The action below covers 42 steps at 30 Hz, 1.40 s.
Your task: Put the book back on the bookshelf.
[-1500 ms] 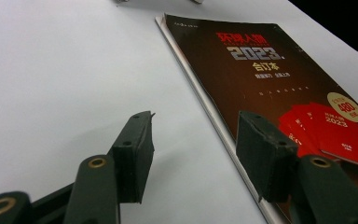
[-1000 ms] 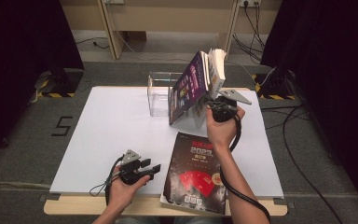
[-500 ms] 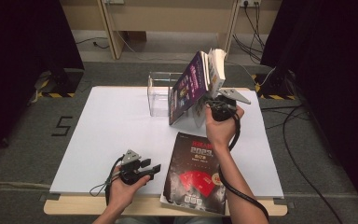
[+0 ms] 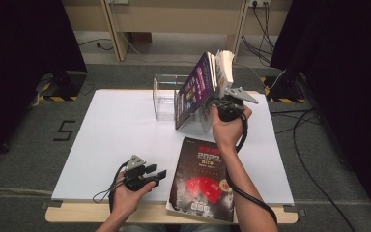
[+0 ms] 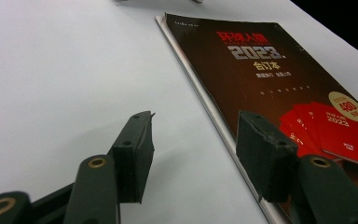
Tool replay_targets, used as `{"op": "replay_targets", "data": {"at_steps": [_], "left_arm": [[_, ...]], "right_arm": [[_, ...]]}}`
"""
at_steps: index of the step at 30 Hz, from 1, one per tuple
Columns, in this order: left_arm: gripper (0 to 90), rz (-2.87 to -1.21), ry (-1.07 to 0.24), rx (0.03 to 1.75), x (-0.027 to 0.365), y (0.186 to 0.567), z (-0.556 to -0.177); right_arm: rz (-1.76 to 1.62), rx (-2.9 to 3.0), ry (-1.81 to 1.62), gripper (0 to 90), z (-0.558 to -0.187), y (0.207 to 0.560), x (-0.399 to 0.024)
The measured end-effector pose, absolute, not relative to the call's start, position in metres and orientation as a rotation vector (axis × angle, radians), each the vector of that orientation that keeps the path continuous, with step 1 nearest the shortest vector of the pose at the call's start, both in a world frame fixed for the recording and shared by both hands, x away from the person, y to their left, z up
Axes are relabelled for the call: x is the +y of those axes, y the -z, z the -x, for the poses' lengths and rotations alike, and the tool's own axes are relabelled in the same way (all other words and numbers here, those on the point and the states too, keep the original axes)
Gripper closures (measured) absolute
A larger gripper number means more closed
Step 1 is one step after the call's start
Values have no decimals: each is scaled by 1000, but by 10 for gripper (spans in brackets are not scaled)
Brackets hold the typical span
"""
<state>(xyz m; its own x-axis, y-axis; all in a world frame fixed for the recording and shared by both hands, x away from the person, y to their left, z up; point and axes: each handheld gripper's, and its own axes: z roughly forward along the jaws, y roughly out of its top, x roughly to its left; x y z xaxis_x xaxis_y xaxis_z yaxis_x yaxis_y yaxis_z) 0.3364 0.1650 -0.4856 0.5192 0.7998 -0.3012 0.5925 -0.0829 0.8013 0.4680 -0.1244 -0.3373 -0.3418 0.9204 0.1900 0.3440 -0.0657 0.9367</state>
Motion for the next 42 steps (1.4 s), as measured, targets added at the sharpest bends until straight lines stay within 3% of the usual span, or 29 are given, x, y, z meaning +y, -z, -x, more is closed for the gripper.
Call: {"op": "replay_targets", "data": {"at_steps": [29, 42], "left_arm": [[453, -1776, -265, 1165, 166, 485, -337], [454, -1772, -266, 1168, 167, 484, -337]], "right_arm": [[-1374, 1673, -1381, 900, -490, 327, -123], [-1345, 1611, -1420, 900, -482, 321, -123]]}}
